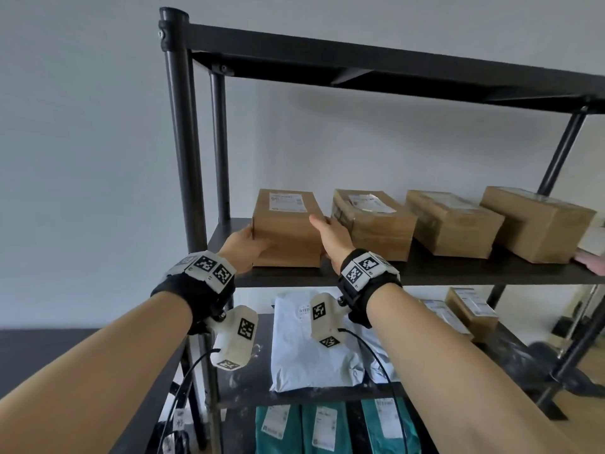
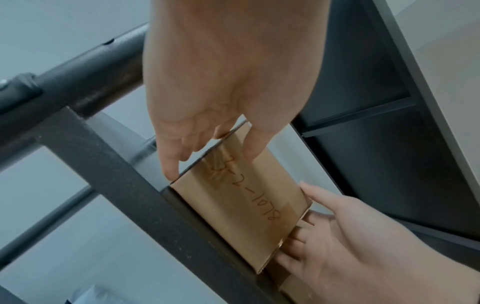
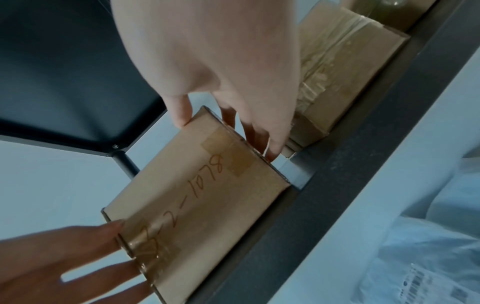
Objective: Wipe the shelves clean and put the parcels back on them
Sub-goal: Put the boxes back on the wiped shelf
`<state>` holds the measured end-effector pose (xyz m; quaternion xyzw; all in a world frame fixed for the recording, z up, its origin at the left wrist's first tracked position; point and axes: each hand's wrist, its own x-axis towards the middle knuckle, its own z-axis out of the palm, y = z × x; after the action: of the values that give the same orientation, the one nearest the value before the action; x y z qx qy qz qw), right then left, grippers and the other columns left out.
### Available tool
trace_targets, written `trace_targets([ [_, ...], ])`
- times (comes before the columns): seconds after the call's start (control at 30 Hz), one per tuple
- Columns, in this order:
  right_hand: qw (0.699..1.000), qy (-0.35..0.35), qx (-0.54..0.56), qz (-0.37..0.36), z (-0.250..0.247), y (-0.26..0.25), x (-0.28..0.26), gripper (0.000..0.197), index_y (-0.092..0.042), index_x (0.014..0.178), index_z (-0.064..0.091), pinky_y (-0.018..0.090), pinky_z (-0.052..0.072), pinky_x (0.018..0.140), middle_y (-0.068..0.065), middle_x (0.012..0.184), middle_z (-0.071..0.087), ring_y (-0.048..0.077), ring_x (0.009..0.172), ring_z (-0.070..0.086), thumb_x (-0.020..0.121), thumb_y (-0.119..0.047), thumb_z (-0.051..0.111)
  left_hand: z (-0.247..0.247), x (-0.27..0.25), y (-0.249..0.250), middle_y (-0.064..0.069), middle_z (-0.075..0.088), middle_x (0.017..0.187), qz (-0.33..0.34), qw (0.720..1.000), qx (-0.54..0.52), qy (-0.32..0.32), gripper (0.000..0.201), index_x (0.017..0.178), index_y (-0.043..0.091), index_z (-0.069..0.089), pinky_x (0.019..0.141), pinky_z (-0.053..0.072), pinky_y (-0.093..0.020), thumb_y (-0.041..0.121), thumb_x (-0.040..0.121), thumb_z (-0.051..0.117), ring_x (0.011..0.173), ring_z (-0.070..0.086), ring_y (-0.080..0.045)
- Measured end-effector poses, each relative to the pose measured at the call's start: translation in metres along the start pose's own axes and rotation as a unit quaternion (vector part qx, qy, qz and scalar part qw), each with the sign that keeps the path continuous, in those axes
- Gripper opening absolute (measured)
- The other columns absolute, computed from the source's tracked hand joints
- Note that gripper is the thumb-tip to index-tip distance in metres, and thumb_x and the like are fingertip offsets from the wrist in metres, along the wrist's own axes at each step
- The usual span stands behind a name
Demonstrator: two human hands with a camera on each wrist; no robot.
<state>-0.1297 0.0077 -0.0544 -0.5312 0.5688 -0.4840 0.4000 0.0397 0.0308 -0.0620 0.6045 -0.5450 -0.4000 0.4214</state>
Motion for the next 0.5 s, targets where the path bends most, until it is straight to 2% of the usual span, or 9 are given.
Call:
trace_targets([
  [0.07,1.0,0.001,-0.012,-0.017,-0.003,0.002,-0.011,0.047,-0.008,0.136,0.045,0.025,0.034,0.094,0.008,0.14,0.048,0.021,0.12,0.048,0.096,-0.031,0.053,-0.001,-0.012,-0.002,0.0,0.057,0.083,0.007,0.999,0.041,0.008,0.032,0.123,0.014,0.053,0.066,0.046,-0.028,0.019,0.092,0.057,0.073,0.054,-0.018],
  [0.1,1.0,0.0,-0.021,-0.021,-0.005,0.003,-0.018,0.049,-0.007,0.138,0.043,0.026,0.033,0.095,0.008,0.142,0.046,0.021,0.124,0.046,0.096,-0.029,0.053,-0.002,-0.017,-0.005,-0.001,0.056,0.083,0.009,0.999,0.053,0.007,0.033,0.124,0.011,0.052,0.067,0.046,-0.031,0.018,0.093,0.056,0.074,0.055,-0.02],
  [0.17,0.999,-0.005,-0.04,-0.025,-0.008,0.007,-0.034,0.053,-0.005,0.142,0.038,0.027,0.032,0.101,0.008,0.146,0.041,0.023,0.132,0.04,0.096,-0.027,0.054,-0.005,-0.028,-0.013,-0.013,0.06,0.104,0.008,0.997,0.078,0.0,0.04,0.13,0.006,0.047,0.076,0.047,-0.037,0.02,0.093,0.054,0.087,0.057,-0.028],
  [0.2,0.998,-0.006,-0.049,-0.027,-0.009,0.011,-0.042,0.055,-0.006,0.143,0.037,0.028,0.031,0.103,0.009,0.147,0.039,0.023,0.134,0.039,0.095,-0.027,0.055,-0.006,-0.033,-0.018,-0.016,0.058,0.114,0.008,0.996,0.085,-0.005,0.046,0.134,0.005,0.043,0.077,0.046,-0.036,0.022,0.093,0.054,0.089,0.056,-0.027],
  [0.3,0.998,-0.003,-0.067,-0.02,-0.014,0.023,-0.067,0.055,-0.008,0.143,0.039,0.029,0.032,0.105,0.01,0.148,0.04,0.022,0.134,0.039,0.094,-0.026,0.056,-0.009,-0.048,-0.032,-0.014,0.057,0.114,0.007,0.997,0.07,0.005,0.053,0.139,0.005,0.038,0.071,0.044,-0.032,0.022,0.092,0.056,0.088,0.054,-0.023],
  [0.37,0.997,0.008,-0.072,-0.012,-0.017,0.034,-0.084,0.052,-0.006,0.141,0.042,0.026,0.033,0.102,0.011,0.145,0.042,0.022,0.132,0.042,0.094,-0.023,0.057,-0.006,-0.059,-0.044,-0.02,0.057,0.123,0.011,0.996,0.093,0.013,0.053,0.138,0.006,0.039,0.077,0.047,-0.034,0.022,0.091,0.059,0.094,0.057,-0.029],
  [0.43,0.997,0.021,-0.077,0.0,-0.019,0.047,-0.101,0.049,-0.005,0.139,0.045,0.022,0.034,0.095,0.011,0.142,0.046,0.021,0.129,0.045,0.093,-0.02,0.058,-0.002,-0.072,-0.056,-0.023,0.053,0.13,0.011,0.995,0.095,-0.001,0.054,0.139,0.009,0.04,0.089,0.047,-0.039,0.024,0.091,0.059,0.109,0.057,-0.035],
  [0.5,0.996,0.028,-0.084,0.013,-0.022,0.062,-0.114,0.046,-0.005,0.137,0.048,0.019,0.033,0.091,0.011,0.14,0.048,0.02,0.126,0.047,0.093,-0.016,0.057,0.005,-0.081,-0.067,-0.021,0.051,0.133,-0.007,0.994,0.105,-0.031,0.053,0.14,0.012,0.039,0.095,0.046,-0.037,0.026,0.092,0.058,0.117,0.054,-0.034],
])
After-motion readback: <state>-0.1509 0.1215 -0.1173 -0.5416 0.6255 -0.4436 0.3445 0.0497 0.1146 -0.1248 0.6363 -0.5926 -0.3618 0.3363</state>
